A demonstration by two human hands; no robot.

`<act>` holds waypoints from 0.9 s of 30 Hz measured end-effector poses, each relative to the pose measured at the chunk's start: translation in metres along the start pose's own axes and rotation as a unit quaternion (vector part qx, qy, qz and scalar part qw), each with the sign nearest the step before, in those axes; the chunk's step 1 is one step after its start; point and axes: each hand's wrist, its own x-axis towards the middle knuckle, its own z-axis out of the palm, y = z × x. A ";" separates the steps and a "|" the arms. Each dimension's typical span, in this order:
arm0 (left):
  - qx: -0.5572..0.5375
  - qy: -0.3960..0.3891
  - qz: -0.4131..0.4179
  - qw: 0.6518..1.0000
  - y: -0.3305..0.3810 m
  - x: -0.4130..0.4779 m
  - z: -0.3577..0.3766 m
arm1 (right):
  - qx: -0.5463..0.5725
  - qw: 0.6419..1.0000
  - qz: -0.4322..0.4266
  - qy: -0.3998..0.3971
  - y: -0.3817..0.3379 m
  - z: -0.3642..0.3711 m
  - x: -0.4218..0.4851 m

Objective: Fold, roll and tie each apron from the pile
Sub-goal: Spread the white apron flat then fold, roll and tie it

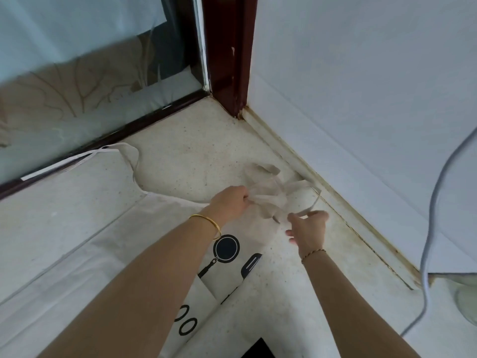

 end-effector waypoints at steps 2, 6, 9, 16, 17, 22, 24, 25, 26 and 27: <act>-0.061 -0.029 -0.016 0.998 -0.004 0.005 0.005 | 0.087 0.988 0.101 -0.078 0.000 0.001 0.002; -0.113 -0.054 -0.031 0.992 -0.012 0.010 0.013 | 0.216 0.967 0.077 -0.109 -0.013 0.012 0.006; -0.158 -0.061 -0.043 0.985 -0.012 0.010 0.014 | 0.180 0.972 -0.062 -0.141 -0.027 0.016 0.017; -0.191 -0.062 -0.053 0.978 -0.014 0.010 0.012 | -0.065 0.955 -0.109 -0.270 -0.038 0.001 0.036; -0.193 -0.062 -0.053 0.978 -0.015 0.010 0.012 | -0.096 0.950 -0.101 -0.280 -0.036 -0.001 0.038; -0.186 -0.060 -0.043 0.980 -0.015 0.010 0.012 | -0.132 0.955 -0.143 -0.222 -0.039 0.002 0.040; -0.168 -0.056 -0.039 0.983 -0.015 0.010 0.012 | -0.092 0.953 -0.171 -0.231 -0.049 0.001 0.039; -0.164 -0.054 -0.038 0.984 -0.015 0.010 0.013 | -0.083 0.951 -0.181 -0.236 -0.053 0.000 0.040; -0.164 -0.052 -0.037 0.984 -0.015 0.010 0.014 | -0.092 0.947 -0.195 -0.237 -0.056 0.000 0.041; -0.165 -0.049 -0.036 0.984 -0.016 0.010 0.015 | -0.108 0.943 -0.211 -0.233 -0.059 0.000 0.042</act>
